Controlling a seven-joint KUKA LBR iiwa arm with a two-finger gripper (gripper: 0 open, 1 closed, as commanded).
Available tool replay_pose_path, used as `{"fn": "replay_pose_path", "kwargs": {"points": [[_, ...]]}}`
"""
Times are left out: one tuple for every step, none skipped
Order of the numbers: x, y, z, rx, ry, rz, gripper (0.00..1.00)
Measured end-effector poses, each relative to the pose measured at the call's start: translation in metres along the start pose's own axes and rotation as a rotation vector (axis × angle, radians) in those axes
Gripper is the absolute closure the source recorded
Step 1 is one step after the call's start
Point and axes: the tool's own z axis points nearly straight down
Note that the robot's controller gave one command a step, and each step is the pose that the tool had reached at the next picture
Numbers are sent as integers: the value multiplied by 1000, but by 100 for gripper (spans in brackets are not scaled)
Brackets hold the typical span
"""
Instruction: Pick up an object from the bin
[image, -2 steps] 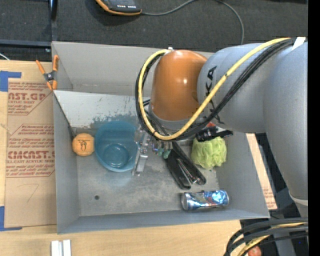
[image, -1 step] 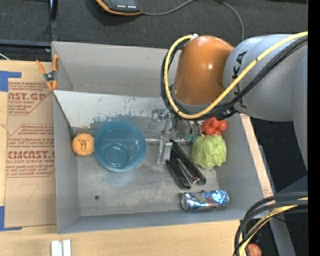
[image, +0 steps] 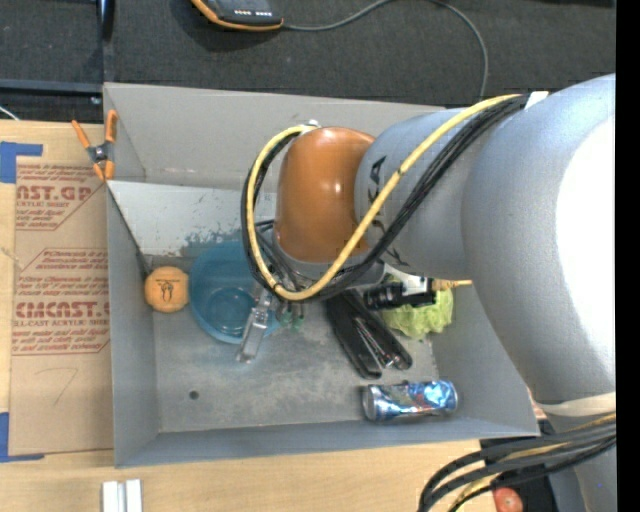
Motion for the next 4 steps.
{"fn": "replay_pose_path", "kwargs": {"points": [[-49,-105,9,1,-13,-451,0],[-40,-121,13,7,-14,-476,0],[-64,-95,47,4,-20,-475,0],[0,-77,86,2,-8,-549,0]]}}
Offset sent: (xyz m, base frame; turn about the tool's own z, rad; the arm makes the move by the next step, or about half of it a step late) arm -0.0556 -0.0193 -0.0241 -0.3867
